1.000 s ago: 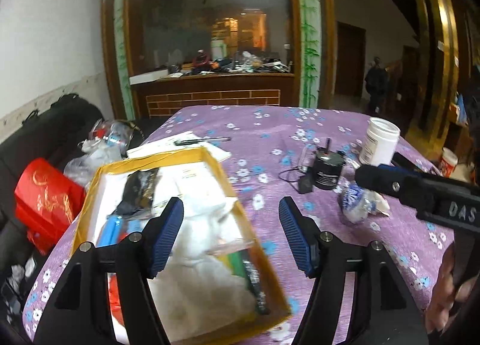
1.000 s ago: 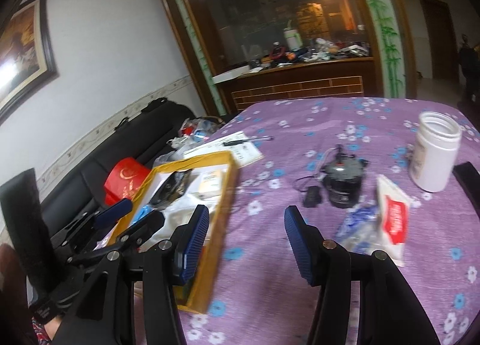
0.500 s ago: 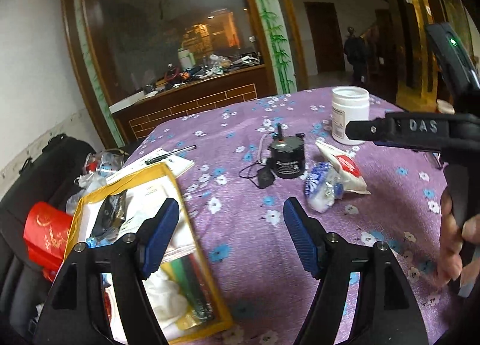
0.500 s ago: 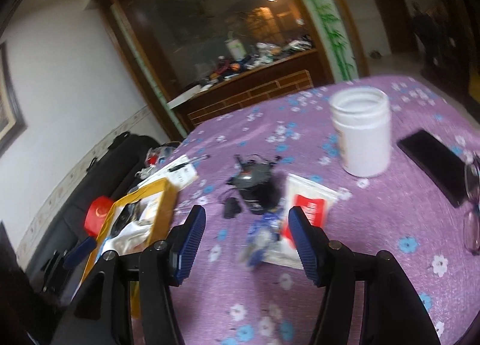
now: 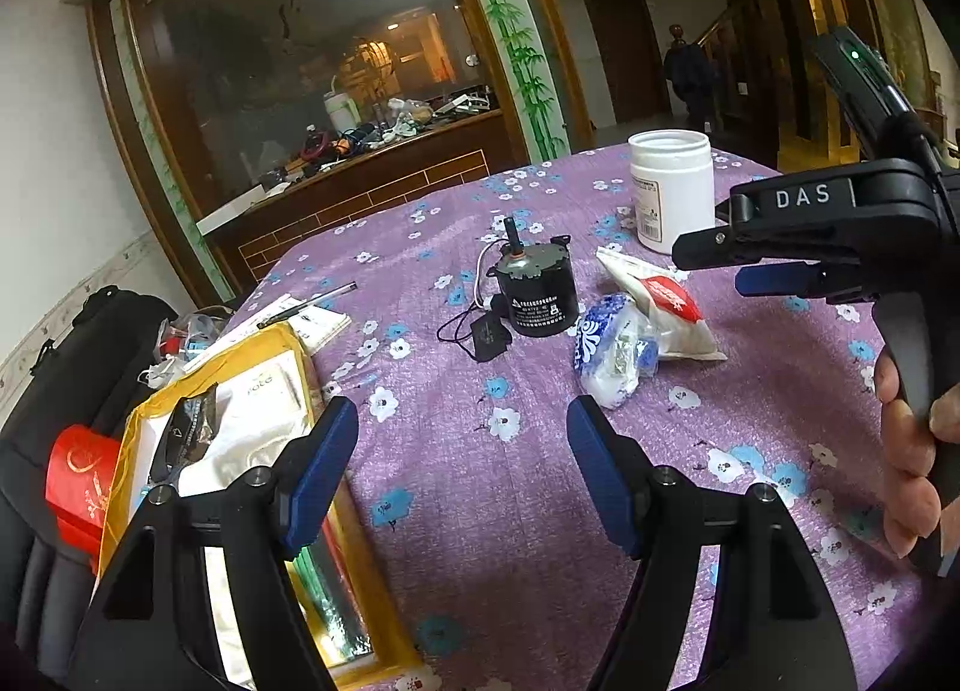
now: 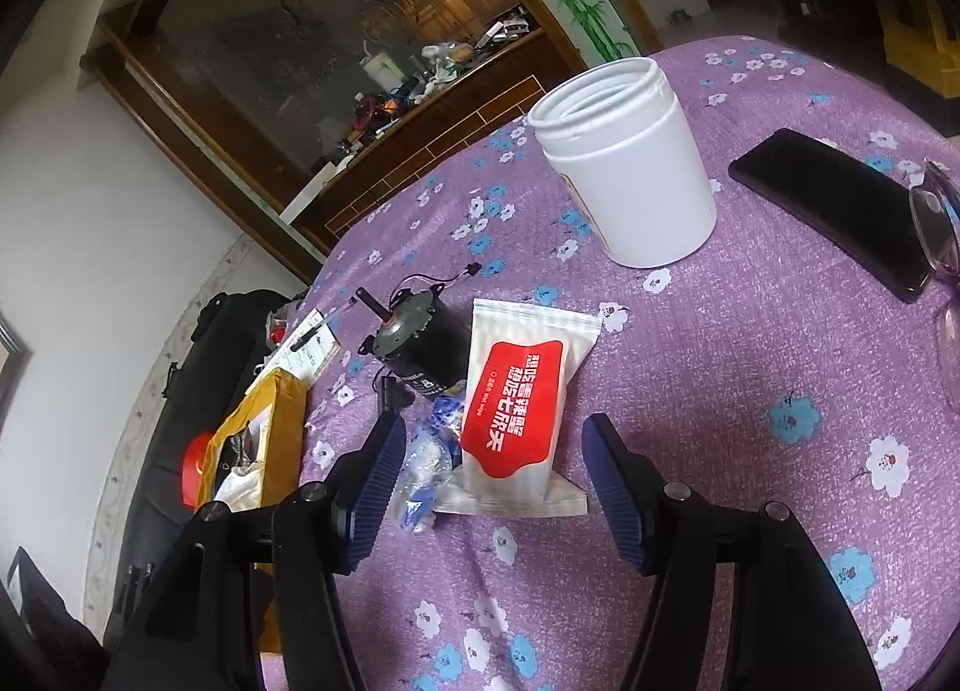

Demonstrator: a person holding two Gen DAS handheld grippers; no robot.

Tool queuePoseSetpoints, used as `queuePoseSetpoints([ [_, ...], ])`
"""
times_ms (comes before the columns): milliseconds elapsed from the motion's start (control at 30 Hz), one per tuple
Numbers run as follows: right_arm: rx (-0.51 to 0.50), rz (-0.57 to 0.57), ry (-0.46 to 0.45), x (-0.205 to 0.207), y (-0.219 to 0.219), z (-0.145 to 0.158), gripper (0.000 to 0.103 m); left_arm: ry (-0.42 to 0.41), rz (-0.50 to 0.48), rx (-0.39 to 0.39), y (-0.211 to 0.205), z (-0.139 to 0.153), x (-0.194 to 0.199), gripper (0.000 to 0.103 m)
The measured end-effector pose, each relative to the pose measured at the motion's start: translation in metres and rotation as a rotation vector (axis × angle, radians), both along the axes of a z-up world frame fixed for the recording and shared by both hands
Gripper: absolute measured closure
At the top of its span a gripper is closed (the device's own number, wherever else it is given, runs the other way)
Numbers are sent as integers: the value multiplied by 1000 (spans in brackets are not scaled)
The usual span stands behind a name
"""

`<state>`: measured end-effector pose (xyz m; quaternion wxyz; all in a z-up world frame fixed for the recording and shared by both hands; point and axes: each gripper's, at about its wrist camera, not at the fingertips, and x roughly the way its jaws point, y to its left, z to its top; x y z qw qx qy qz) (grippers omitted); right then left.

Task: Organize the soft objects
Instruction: 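Grasp the blue-white patterned bag with left tool while right tool grasps the red-white wipes pack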

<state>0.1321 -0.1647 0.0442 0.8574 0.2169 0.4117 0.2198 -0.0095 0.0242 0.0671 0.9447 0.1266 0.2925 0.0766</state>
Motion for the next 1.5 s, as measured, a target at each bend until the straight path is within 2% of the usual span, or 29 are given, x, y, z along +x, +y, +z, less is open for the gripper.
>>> queuePoseSetpoints([
  [167,-28,15,-10,4,13,-4,35,5,1,-13,2,-3,1,31],
  [367,-119,46,-12,8,37,-16,35,11,-4,-26,3,-5,0,31],
  [433,-113,48,-4,11,38,-22,39,12,-5,-35,4,-4,0,31],
  [467,-99,56,8,13,38,-25,48,12,-4,-39,5,-4,0,31],
  [500,-89,68,21,15,38,-28,62,13,-3,-44,7,-4,0,31],
  [533,-80,80,32,16,37,-30,62,15,-2,-50,8,-4,0,31],
  [600,-44,79,41,15,32,-29,64,24,-3,-73,11,-3,0,31],
  [767,-109,-49,-64,-1,11,0,64,60,-27,-161,17,3,8,31],
  [900,-75,-108,-79,-2,-6,8,64,87,-65,-248,11,16,25,31],
  [967,-48,-118,-61,0,-11,6,64,124,-95,-276,3,17,36,21],
  [1000,-39,-123,-55,0,-14,6,64,148,-122,-296,-3,17,42,20],
  [1133,-16,-131,-54,1,-21,7,64,238,-158,-312,-24,2,69,20],
  [1267,-16,-147,-68,-2,-26,11,64,327,-159,-261,-42,-26,95,20],
  [1433,-9,-149,-70,-2,-29,12,64,327,-139,-291,-41,-38,113,20],
  [1500,-13,-137,-68,-2,-27,12,64,341,-113,-280,-40,-45,117,25],
])
